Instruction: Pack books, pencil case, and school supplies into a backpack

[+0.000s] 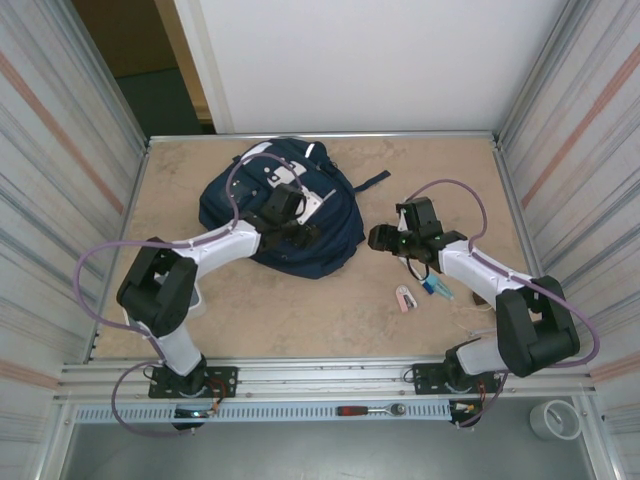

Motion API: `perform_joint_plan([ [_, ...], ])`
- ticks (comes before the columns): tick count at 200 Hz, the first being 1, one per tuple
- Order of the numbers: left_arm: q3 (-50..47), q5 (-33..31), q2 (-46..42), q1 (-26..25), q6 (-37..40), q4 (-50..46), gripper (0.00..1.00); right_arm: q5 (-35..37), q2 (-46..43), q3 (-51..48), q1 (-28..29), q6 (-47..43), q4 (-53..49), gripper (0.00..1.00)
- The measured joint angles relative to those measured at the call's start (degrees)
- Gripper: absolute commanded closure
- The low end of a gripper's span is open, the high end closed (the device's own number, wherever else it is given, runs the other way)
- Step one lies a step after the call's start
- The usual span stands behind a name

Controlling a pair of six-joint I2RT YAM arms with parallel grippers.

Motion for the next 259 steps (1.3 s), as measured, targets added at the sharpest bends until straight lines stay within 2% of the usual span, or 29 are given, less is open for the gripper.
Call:
perform_joint_plan([
  [49, -0.07, 7.69, -3.04, 5.64, -3.13, 0.98, 0.3, 6.51, -1.25, 0.33, -2.86, -1.53, -9.66, 0.32],
  [75, -0.07, 9.75, -3.61, 6.8, -4.26, 1.57, 0.41, 7.93, -0.09, 0.39, -3.8, -1.88, -12.81, 0.38],
  [148, -0.07, 13.86, -3.58, 7.23, -6.29, 1.55, 0.74, 8.41, 11.28, 5.33, -3.21, -3.08, -14.05, 0.67],
  [179, -0.07, 15.08, -3.58, 7.5, -6.78, 1.7, 0.82, 8.68, 13.42, 6.21, -2.34, -3.43, -14.12, 0.76],
  [259, -0.09, 16.28, -3.58, 7.54, -6.95, 1.73, 1.0, 10.54, 16.31, 9.01, -0.85, -4.96, -15.34, 0.88],
])
